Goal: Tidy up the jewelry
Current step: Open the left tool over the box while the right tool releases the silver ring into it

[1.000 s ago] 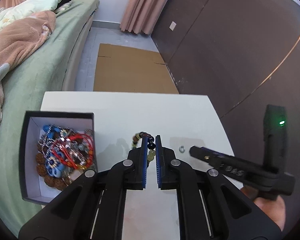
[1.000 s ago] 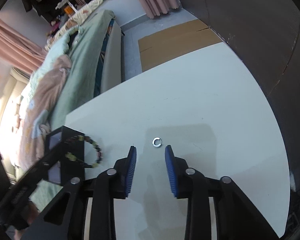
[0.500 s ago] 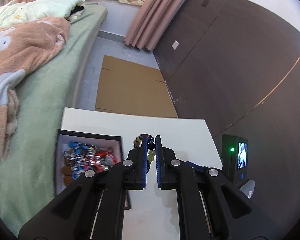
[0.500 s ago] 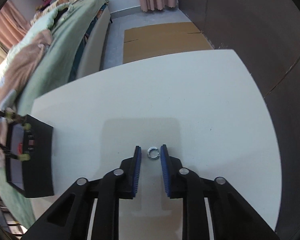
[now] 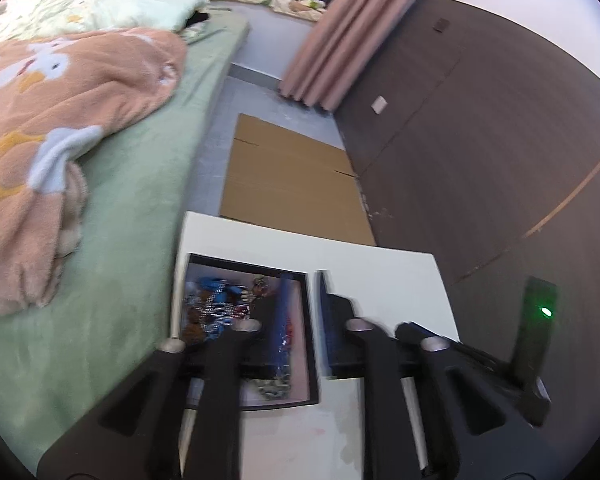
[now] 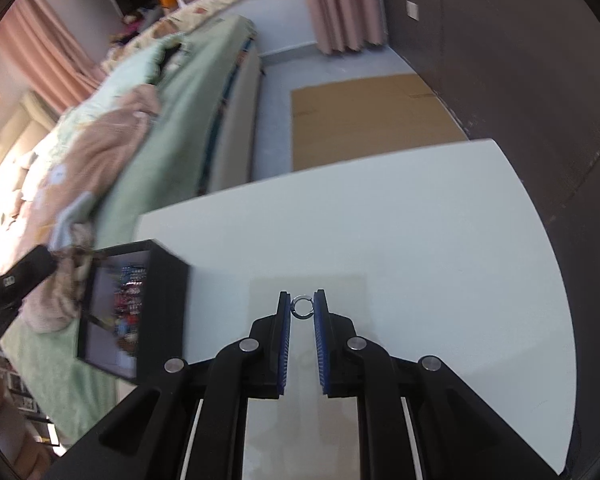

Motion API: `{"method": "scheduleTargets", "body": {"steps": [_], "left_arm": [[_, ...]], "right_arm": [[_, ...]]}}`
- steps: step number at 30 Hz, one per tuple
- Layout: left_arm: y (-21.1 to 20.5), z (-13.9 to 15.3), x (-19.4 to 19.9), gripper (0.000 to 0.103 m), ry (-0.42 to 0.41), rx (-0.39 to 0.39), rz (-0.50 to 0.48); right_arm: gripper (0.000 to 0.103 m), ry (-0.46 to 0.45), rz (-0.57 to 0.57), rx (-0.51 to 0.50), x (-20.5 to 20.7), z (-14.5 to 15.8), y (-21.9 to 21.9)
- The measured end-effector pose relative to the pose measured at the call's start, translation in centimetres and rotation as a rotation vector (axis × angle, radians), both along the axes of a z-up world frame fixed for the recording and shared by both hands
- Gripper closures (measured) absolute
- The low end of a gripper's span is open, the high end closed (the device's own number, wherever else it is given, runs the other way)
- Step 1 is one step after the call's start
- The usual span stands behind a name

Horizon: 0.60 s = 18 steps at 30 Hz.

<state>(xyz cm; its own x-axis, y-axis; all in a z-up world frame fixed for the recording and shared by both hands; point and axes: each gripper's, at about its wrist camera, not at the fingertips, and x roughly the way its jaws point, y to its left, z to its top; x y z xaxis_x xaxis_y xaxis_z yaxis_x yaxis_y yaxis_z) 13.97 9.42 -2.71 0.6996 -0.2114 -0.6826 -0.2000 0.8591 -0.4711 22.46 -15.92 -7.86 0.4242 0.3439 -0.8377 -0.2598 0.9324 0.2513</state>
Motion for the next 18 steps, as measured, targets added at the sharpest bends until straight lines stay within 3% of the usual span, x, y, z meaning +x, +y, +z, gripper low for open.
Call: {"method": "scheduleTargets", "body": {"steps": [1, 5, 18], "left_arm": [[0.5, 0.0, -0.4, 0.049, -0.007, -0.005, 0.023], [1.6, 0.3, -1.3, 0.047, -0.018, -0.006, 0.064], [3.0, -0.3, -2.8, 0.019, 0.021, 0.074, 0.091]], "right_arm": [[0.091, -0.007, 0.012, 0.016, -0.3, 0.3, 0.2], [0.091, -0.057, 0.058, 0.083, -2.1, 2.0, 1.2], [0.091, -0.129, 0.143, 0.220, -5.0, 5.1, 3.6]]}}
